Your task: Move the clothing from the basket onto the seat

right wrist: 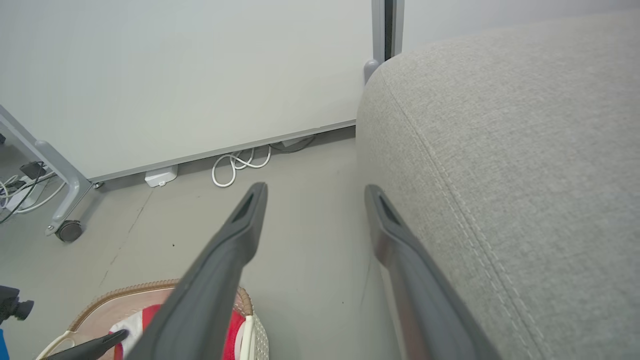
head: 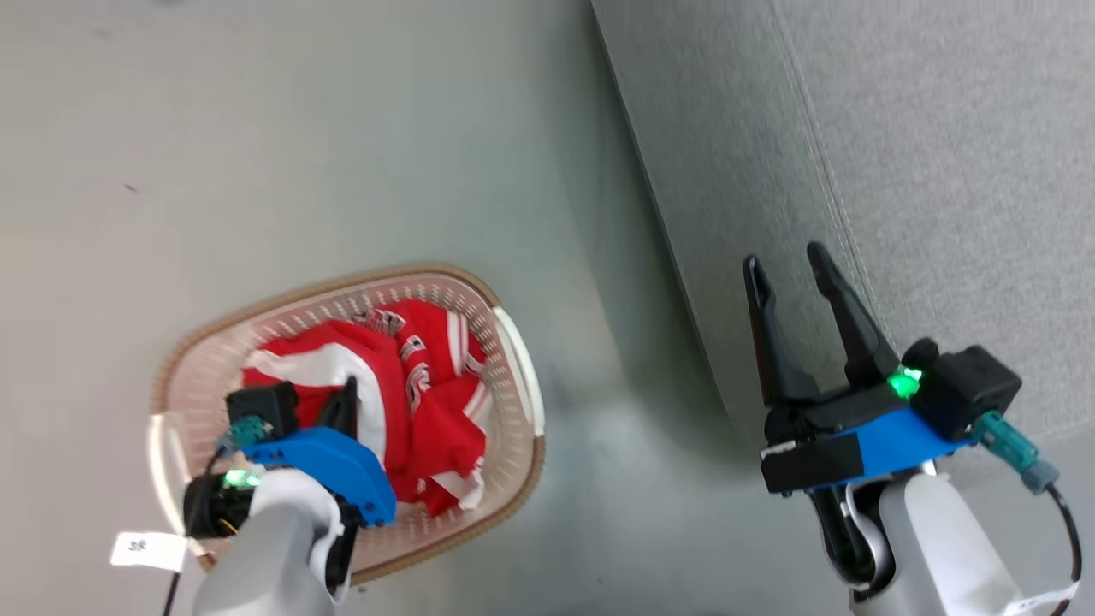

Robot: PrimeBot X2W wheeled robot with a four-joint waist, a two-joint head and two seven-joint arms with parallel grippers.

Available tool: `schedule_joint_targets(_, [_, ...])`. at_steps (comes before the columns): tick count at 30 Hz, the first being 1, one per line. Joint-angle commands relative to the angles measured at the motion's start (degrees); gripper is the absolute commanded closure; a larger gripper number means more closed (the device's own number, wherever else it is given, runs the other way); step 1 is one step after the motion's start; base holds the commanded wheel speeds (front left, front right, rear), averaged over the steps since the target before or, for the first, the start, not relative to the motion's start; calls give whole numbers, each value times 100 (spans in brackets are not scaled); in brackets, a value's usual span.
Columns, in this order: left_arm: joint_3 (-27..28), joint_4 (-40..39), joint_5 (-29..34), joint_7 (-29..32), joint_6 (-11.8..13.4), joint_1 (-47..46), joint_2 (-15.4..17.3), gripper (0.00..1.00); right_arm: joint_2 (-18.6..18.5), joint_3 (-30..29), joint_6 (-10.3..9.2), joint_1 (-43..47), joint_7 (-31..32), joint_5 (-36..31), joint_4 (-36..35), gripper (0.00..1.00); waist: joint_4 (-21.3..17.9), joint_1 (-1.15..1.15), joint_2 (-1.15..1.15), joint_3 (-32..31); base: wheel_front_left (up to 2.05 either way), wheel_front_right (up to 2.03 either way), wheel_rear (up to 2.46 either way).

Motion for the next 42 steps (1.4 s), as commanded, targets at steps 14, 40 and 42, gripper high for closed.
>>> schedule_joint_targets(14, [-1316, -840, -697, -232, -40, 866, -175, 100, -17, -162, 3, 798, -33, -406, 508, 0, 1121, 0, 0, -2102, 0, 0, 0])
schedule_joint_targets(40, [-3337, -2445, -1456, 77, -40, 188, -8, 100, -16, -138, 3, 1907, 489, -580, 291, 0, 1772, 0, 0, -3485, 0, 0, 0])
schedule_joint_targets(42, [-3422, -2469, -1489, 94, -41, 36, -54, 100, -16, -97, 3, 1945, 523, -587, 260, 0, 1781, 0, 0, -3507, 0, 0, 0])
